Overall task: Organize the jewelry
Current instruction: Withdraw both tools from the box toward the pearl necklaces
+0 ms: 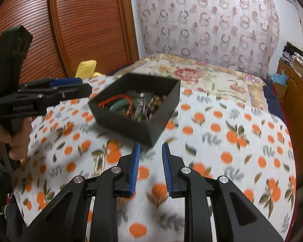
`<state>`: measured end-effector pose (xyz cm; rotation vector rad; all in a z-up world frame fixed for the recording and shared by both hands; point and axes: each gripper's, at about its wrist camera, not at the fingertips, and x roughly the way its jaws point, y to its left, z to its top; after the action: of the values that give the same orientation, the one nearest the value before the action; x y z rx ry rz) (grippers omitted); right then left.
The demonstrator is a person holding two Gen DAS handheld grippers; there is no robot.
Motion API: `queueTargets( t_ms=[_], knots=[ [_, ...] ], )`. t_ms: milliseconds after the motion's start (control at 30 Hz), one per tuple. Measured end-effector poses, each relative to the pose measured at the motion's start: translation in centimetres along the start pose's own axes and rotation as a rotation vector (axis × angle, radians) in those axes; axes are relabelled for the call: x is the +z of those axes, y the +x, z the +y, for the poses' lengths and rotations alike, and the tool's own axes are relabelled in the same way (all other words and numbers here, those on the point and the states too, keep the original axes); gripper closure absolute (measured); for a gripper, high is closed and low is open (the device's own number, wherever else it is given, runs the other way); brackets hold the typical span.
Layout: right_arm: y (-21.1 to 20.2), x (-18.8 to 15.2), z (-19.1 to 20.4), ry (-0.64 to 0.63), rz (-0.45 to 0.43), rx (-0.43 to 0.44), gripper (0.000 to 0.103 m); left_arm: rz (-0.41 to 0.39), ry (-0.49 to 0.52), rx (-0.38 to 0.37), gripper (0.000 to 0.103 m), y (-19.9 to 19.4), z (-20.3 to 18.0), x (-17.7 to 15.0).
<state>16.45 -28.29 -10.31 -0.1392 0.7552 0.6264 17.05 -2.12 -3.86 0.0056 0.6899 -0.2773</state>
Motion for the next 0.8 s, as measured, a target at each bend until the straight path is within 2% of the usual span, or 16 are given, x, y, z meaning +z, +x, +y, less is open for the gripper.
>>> queueTargets(
  t_ms=[33,133,367,567,800],
  knots=[
    [0.0,-0.6,0.2,0.0,0.01,0.002,0.078,0.005,-0.001,0.001,0.038,-0.1,0.0,-0.3],
    [0.0,-1.9,0.7,-0.005,0.037,0.008,0.078,0.018,-0.004,0.006,0.027,-0.2,0.1,-1.7],
    [-0.3,-4.5,2.4,-0.032,0.096,0.036,0.078,0.074,-0.003,0.0,0.026,0.0,0.1,-4.4],
    [0.2,-4.9,3.1,-0.049,0.116,0.045,0.078,0.108,-0.011,0.002,0.025,0.5,0.0,-5.6],
    [0.8,-4.8,4.4,-0.134,0.137,0.002,0.079,0.125,-0.007,-0.016,0.025,0.6,-0.7,-6.2]
  ],
)
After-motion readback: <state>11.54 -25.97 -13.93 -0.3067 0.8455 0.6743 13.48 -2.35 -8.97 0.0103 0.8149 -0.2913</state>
